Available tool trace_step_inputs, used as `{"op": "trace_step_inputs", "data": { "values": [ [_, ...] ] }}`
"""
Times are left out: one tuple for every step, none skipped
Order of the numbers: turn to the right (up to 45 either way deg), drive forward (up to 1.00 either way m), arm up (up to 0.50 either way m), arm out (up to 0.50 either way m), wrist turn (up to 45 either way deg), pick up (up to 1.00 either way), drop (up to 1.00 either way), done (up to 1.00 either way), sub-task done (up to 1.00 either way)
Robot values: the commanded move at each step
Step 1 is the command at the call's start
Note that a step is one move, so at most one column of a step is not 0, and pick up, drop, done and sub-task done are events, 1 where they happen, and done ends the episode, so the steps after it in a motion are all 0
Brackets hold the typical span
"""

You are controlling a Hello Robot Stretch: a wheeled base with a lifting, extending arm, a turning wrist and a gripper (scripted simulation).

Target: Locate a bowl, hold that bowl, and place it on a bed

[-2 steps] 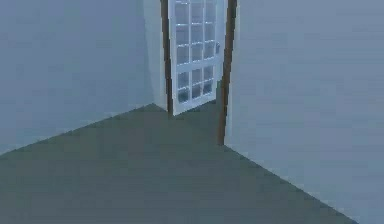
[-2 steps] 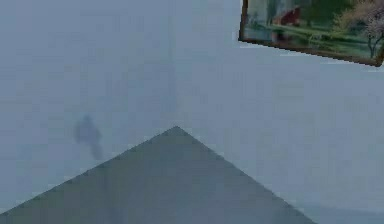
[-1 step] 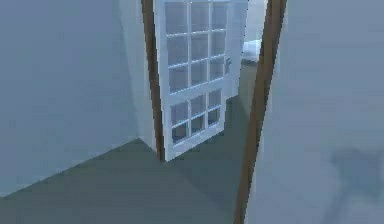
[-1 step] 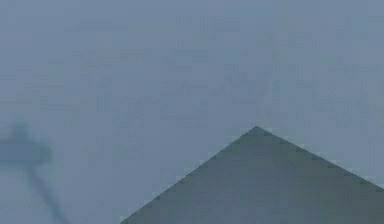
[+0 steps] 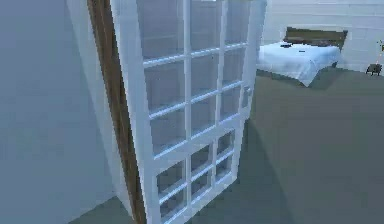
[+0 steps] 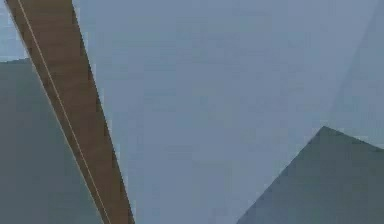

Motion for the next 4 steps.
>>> {"op": "trace_step_inputs", "data": {
  "values": [
    [-27.0,0.0,0.0,0.0,0.0,0.0,0.0,0.0,0.0],
    [0.0,0.4,0.0,0.0,0.0,0.0,0.0,0.0,0.0],
    [45.0,0.0,0.0,0.0,0.0,0.0,0.0,0.0,0.0],
    [27.0,0.0,0.0,0.0,0.0,0.0,0.0,0.0,0.0]
  ]
}}
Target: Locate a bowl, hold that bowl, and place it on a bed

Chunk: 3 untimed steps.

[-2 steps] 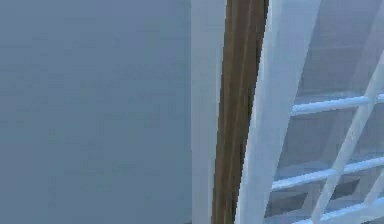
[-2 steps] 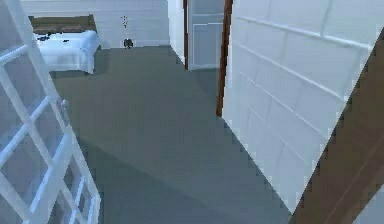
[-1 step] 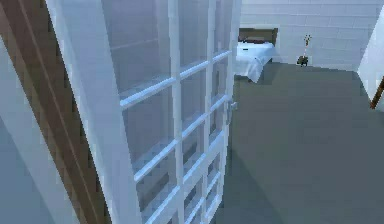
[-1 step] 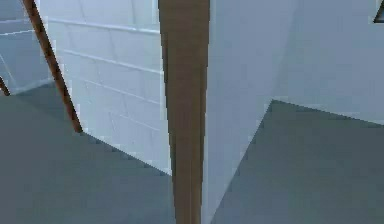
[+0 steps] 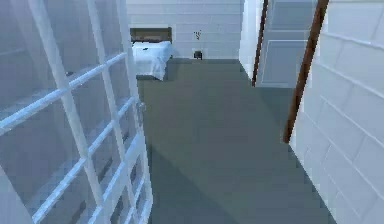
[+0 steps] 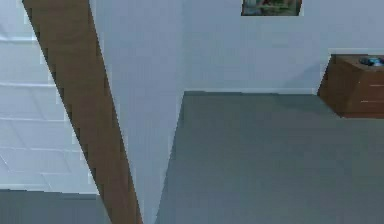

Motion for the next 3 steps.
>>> {"op": "trace_step_inputs", "data": {
  "values": [
    [0.0,1.0,0.0,0.0,0.0,0.0,0.0,0.0,0.0],
    [6.0,0.0,0.0,0.0,0.0,0.0,0.0,0.0,0.0],
    [0.0,0.3,0.0,0.0,0.0,0.0,0.0,0.0,0.0]
  ]
}}
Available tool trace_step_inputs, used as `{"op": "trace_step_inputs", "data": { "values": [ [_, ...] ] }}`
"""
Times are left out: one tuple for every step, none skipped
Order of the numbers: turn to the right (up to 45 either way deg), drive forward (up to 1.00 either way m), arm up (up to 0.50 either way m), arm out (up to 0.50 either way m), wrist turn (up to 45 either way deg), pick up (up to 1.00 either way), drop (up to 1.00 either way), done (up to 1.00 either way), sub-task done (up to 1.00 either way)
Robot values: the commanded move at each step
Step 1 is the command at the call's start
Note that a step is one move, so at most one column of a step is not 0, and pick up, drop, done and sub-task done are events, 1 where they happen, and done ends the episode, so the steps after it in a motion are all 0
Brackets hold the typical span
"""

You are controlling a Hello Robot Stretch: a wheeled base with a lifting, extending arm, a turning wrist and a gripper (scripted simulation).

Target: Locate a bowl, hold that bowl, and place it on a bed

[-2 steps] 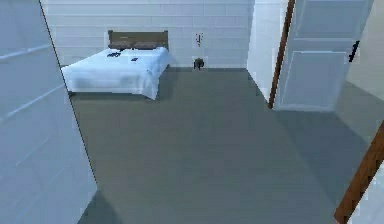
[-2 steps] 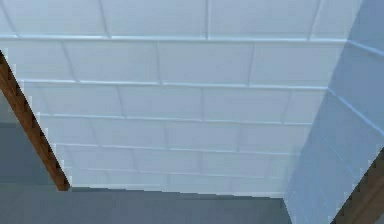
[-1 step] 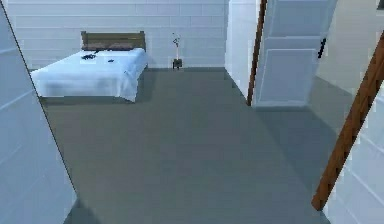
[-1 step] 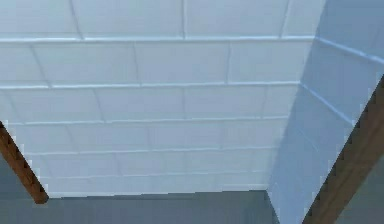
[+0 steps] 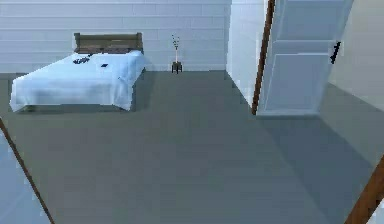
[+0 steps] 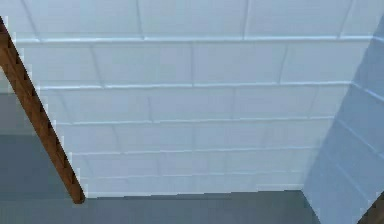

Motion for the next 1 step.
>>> {"op": "trace_step_inputs", "data": {
  "values": [
    [-15.0,0.0,0.0,0.0,0.0,0.0,0.0,0.0,0.0]
  ]
}}
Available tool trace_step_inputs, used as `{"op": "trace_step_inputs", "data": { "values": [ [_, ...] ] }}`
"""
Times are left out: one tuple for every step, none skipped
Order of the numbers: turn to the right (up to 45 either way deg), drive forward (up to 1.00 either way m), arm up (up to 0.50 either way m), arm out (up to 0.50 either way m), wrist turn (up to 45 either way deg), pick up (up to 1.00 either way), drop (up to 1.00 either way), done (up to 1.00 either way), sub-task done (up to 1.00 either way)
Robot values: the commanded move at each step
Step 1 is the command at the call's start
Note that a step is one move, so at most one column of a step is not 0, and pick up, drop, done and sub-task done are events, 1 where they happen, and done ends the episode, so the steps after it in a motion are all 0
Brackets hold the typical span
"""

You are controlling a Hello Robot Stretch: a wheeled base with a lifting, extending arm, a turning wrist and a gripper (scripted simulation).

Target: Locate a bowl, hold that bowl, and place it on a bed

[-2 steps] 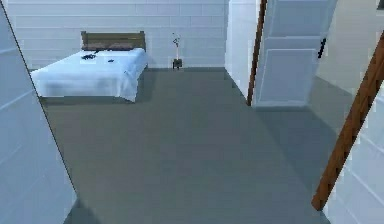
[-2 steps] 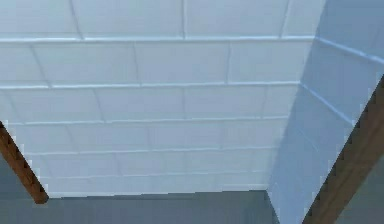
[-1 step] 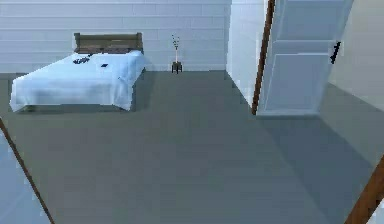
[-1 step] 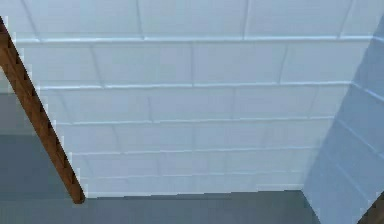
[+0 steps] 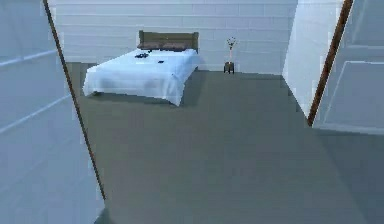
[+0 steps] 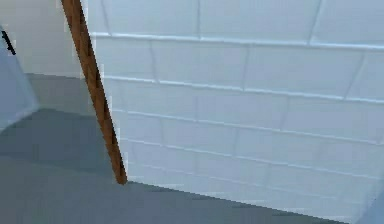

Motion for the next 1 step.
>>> {"op": "trace_step_inputs", "data": {
  "values": [
    [0.0,1.0,0.0,0.0,0.0,0.0,0.0,0.0,0.0]
  ]
}}
